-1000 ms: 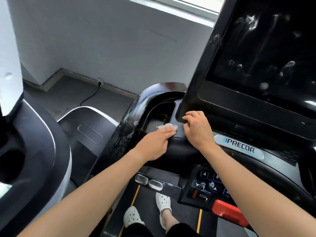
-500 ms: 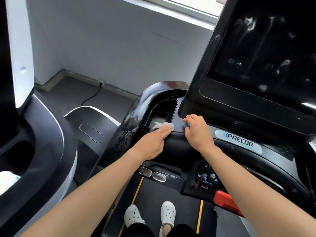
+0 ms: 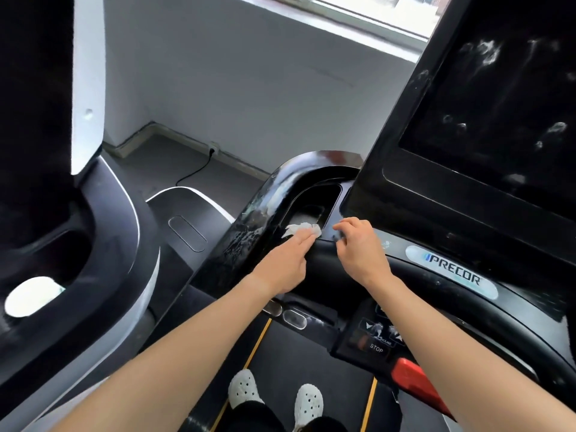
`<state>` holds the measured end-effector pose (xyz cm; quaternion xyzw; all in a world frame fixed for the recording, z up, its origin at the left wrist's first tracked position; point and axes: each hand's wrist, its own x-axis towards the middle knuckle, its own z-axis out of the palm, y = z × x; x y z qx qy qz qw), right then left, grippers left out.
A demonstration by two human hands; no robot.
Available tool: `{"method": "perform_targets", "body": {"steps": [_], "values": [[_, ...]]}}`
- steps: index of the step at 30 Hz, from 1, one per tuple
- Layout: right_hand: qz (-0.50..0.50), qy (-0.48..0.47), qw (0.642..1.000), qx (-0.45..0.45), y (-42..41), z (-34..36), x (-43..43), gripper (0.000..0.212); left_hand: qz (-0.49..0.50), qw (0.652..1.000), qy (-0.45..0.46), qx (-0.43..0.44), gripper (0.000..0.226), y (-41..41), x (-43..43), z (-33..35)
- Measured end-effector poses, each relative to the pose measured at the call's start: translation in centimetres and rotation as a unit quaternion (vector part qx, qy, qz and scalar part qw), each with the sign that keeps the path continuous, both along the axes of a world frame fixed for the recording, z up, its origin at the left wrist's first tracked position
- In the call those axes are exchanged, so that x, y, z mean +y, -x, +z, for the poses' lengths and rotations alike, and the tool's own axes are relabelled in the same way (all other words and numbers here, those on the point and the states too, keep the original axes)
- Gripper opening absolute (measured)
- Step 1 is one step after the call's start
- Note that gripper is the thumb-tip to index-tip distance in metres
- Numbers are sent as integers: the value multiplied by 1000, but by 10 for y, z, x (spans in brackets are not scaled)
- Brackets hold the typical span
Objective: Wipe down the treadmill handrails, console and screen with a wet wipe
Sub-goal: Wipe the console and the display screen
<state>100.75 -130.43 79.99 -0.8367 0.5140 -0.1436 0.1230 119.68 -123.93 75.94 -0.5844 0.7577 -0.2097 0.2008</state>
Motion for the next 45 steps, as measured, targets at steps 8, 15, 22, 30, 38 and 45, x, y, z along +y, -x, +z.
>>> {"method": "perform_targets", "body": {"steps": [8,15,22,30,38,45], "values": [[28,6,1000,-11,-3,-7,-1,31,-6,978,-161,-134,20,-3,16,7],[42,-5,999,-17,-7,-10,-1,32,-15,983,-170,-64,24,3,23,-2],[41,-15,999,-14,7,-5,-1,34,100,966,-90,222,29,0,25,4],[17,-13,999,-37,30,8,3,38,53,799,-137,583,63,56,5,30],[81,-61,991,-92,40,17,13,56,76,744,-152,646,58,62,5,34],[113,-37,993,-21,35,16,9,43,43,739,-67,669,44,53,8,34]]}}
